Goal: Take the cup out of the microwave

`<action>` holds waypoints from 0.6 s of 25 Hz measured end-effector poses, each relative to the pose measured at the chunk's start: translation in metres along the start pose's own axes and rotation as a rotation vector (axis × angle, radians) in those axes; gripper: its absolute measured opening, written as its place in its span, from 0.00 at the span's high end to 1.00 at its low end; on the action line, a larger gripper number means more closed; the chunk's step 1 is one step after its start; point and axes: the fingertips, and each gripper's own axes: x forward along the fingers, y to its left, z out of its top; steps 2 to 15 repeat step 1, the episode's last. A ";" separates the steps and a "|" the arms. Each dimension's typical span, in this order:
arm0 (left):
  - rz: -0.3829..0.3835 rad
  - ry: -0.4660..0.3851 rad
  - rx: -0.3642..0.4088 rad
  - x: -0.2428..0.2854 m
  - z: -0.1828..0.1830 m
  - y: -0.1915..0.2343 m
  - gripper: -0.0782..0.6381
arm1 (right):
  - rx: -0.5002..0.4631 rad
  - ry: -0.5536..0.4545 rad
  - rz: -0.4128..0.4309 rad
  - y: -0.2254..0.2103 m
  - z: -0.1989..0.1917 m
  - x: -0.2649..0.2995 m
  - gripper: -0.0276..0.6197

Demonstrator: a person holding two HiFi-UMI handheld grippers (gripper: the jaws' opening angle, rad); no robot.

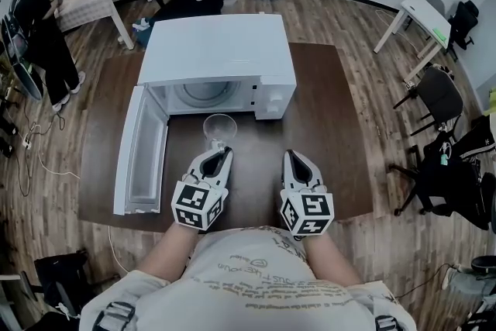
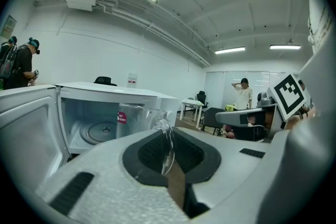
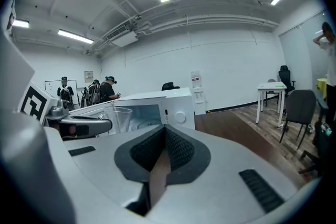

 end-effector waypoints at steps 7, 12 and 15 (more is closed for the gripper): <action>0.004 0.003 -0.002 -0.001 -0.001 0.001 0.85 | -0.001 0.002 -0.001 0.000 -0.001 -0.001 0.94; 0.004 0.003 -0.002 -0.001 -0.001 0.001 0.85 | -0.001 0.002 -0.001 0.000 -0.001 -0.001 0.94; 0.004 0.003 -0.002 -0.001 -0.001 0.001 0.85 | -0.001 0.002 -0.001 0.000 -0.001 -0.001 0.94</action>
